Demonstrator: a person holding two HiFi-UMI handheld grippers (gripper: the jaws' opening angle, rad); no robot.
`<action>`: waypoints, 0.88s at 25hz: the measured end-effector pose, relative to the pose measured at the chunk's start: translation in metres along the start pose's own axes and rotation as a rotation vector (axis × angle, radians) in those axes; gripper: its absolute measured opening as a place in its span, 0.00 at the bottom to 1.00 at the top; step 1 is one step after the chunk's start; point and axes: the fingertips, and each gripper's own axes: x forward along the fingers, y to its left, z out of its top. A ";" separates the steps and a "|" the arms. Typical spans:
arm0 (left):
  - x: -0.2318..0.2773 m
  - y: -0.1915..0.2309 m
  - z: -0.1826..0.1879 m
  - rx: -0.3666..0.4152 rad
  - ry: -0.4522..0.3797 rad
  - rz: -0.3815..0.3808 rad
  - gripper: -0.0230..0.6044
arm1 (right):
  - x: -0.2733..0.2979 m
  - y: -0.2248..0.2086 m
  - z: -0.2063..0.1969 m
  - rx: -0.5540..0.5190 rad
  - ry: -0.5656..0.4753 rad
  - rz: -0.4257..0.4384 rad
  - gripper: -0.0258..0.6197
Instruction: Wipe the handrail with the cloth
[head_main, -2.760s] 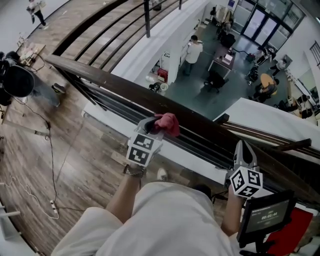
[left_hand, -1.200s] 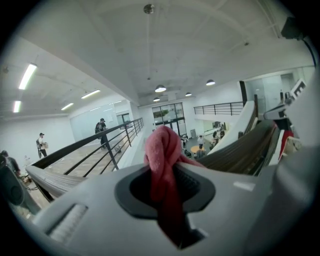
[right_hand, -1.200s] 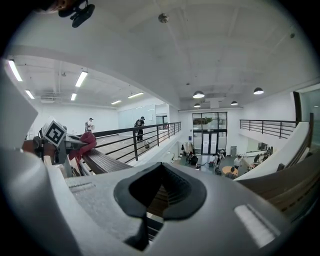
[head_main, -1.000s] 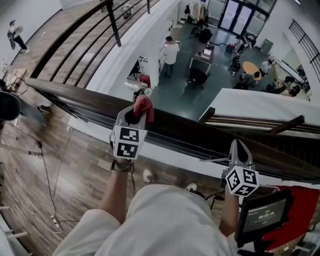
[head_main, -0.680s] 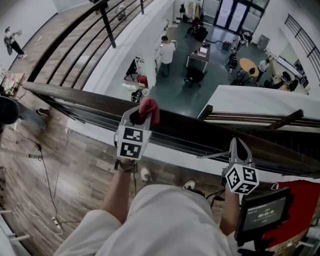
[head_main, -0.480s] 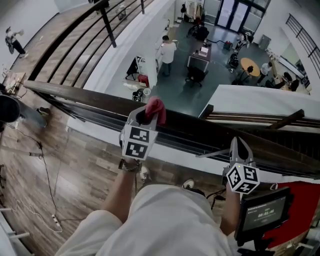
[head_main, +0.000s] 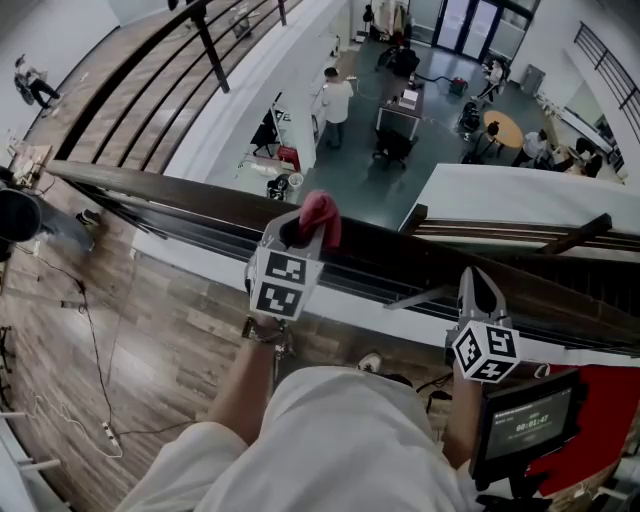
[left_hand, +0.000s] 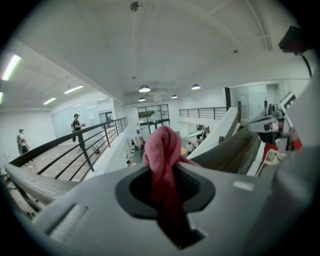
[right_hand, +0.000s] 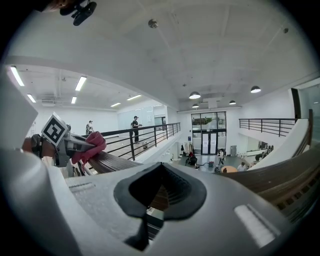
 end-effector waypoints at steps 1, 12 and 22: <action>0.001 -0.005 0.001 0.001 0.001 -0.002 0.16 | -0.001 -0.005 0.000 -0.002 0.001 0.000 0.04; 0.017 -0.069 0.015 0.019 -0.021 -0.039 0.16 | -0.003 -0.030 -0.004 -0.017 0.003 0.044 0.04; 0.037 -0.129 0.021 0.071 0.037 -0.112 0.16 | -0.007 -0.034 -0.008 -0.022 0.003 0.099 0.04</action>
